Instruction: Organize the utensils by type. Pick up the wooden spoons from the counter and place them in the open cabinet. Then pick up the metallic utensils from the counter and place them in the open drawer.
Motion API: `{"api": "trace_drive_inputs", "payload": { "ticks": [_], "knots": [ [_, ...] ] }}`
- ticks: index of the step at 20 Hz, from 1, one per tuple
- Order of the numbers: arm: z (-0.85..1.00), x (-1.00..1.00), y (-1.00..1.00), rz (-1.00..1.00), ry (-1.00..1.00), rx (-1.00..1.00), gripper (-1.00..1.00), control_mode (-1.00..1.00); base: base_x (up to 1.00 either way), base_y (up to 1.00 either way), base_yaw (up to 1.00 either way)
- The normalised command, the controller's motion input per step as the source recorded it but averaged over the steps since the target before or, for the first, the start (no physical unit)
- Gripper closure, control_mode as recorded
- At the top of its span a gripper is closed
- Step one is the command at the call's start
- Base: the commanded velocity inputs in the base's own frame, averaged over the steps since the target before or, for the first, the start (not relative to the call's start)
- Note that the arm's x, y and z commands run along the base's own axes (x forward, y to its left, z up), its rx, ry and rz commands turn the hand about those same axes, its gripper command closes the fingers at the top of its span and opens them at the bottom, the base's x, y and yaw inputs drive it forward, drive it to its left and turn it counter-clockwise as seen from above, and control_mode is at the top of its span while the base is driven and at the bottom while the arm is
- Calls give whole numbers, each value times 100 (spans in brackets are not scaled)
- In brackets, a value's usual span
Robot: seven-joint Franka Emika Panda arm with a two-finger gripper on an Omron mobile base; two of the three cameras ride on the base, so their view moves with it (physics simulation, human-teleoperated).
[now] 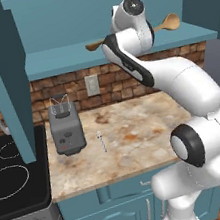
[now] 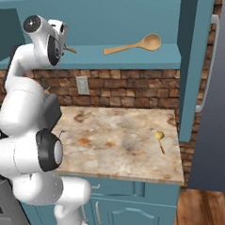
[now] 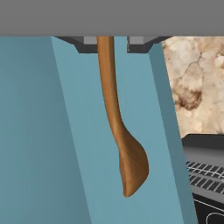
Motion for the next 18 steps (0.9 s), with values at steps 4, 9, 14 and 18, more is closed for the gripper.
{"api": "trace_drive_inputs", "payload": {
  "ticks": [4, 9, 14, 18],
  "knots": [
    [-14, 77, 1, 6, 0, 1, 100, -100, 0, 0, 0],
    [-26, 68, 19, 6, 0, 0, 100, -100, 0, 0, 0],
    [-34, 62, 28, 6, 0, 0, 100, -100, 0, 0, 0],
    [-25, 68, 13, 5, 0, 0, 100, -100, 0, 0, 0]
  ]
}}
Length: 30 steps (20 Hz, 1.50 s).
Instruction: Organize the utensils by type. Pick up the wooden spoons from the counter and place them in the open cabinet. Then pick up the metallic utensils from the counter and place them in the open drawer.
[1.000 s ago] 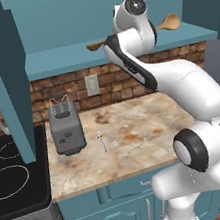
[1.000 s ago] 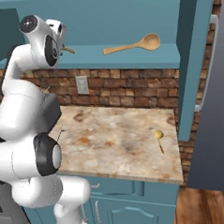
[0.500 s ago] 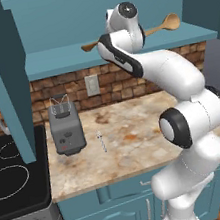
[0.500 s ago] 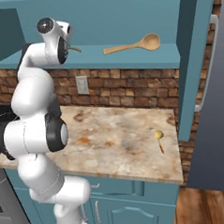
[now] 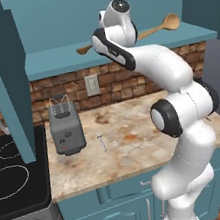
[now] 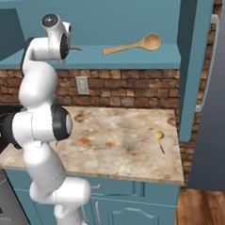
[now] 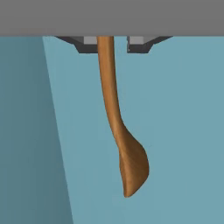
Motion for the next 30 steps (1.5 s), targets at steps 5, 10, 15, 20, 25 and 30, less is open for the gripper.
{"api": "trace_drive_inputs", "payload": {
  "ticks": [5, 10, 15, 20, 25, 30],
  "knots": [
    [-22, 74, 4, 4, -2, 0, 100, -100, 0, 0, 0],
    [-43, 74, 11, 2, -10, 0, 100, -100, 0, 0, 0],
    [-50, 19, 12, 0, -17, 0, -100, -100, 0, 0, 0],
    [-54, 6, 1, 0, -14, 0, -100, -100, 0, 0, 0],
    [-27, 0, -5, 3, 2, -4, -100, -100, 0, 0, 0],
    [-10, -5, -28, 5, 4, -9, -100, -100, 0, 0, 0]
  ]
}}
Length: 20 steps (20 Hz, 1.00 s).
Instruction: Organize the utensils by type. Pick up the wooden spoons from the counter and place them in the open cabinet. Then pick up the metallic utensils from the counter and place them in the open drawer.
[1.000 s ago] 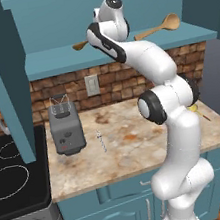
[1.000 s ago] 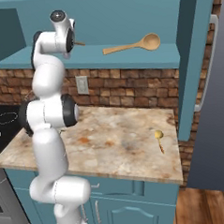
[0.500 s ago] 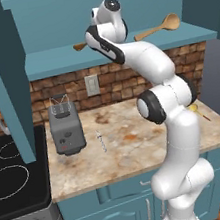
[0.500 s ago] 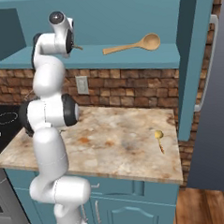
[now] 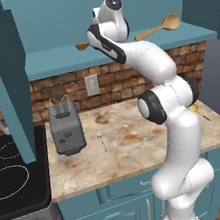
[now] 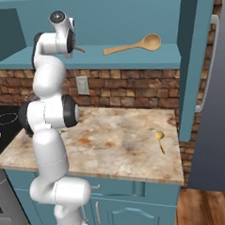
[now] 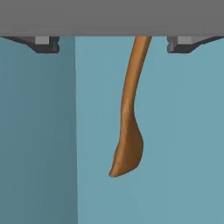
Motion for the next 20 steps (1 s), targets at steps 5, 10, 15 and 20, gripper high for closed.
{"api": "trace_drive_inputs", "payload": {
  "ticks": [5, 10, 15, 20],
  "knots": [
    [-17, -33, -70, 1, 0, -2, -100, -100, 0, 0, 0],
    [-36, -30, -33, 1, 0, -9, -100, -100, 0, 0, 0],
    [-54, -8, -7, 10, 6, -25, -100, -100, 0, 0, 0],
    [-26, -22, -21, 8, 0, -16, -100, -100, 0, 0, 0]
  ]
}}
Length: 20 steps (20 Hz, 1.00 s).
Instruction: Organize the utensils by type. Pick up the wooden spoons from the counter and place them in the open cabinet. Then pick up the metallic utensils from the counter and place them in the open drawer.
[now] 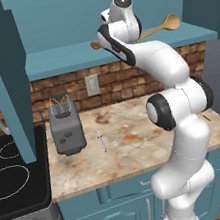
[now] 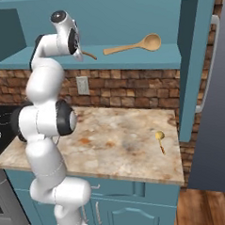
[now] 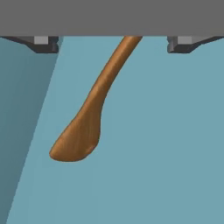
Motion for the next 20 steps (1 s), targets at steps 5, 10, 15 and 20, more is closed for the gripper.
{"api": "trace_drive_inputs", "payload": {
  "ticks": [5, 10, 15, 20],
  "knots": [
    [-19, -35, -50, 8, -1, -10, -100, -100, 0, 0, 0],
    [-2, -47, -46, 6, -17, -5, -100, -100, 0, 0, 0],
    [1, -36, -20, 2, -38, -3, -100, -100, 0, 0, 0],
    [4, -90, -36, 0, -35, 0, -100, -100, 0, 0, 0]
  ]
}}
